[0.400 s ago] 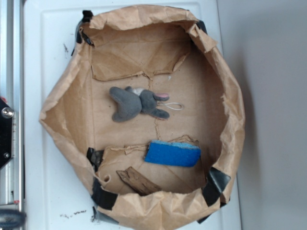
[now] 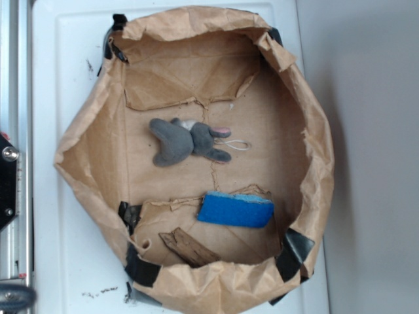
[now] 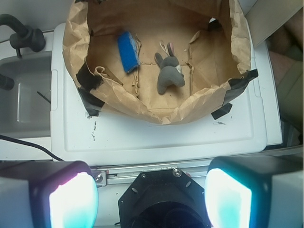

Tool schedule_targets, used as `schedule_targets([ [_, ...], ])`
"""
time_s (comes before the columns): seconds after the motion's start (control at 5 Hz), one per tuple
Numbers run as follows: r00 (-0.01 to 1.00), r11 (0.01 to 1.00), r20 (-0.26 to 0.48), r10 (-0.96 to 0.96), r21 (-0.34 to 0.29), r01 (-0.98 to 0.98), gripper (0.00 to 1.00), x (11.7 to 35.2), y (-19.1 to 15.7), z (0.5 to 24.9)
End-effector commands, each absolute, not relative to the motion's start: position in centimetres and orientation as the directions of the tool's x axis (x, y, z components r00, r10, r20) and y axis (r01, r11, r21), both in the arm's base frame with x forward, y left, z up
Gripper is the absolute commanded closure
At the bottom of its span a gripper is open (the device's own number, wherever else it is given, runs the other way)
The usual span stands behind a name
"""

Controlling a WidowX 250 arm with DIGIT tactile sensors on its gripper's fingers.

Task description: Grab the gray animal.

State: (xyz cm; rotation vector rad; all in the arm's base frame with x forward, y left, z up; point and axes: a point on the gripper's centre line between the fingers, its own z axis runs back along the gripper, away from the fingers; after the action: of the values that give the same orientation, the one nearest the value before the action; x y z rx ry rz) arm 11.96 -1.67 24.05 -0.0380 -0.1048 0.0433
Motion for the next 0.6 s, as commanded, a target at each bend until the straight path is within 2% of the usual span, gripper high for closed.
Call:
schedule_targets([
  [0.0,0.989,0.992,0.139,0.057,-0.117,-0.04,0.0,21.9,-0.2,22.2],
  [0.2,0.985,0.994,0.171,0.039,-0.104,-0.021,0.0,26.4,1.3,18.6],
  [0.4,0.986,0.997,0.159,0.052,-0.069,-0.042,0.0,27.8,3.1,15.2],
])
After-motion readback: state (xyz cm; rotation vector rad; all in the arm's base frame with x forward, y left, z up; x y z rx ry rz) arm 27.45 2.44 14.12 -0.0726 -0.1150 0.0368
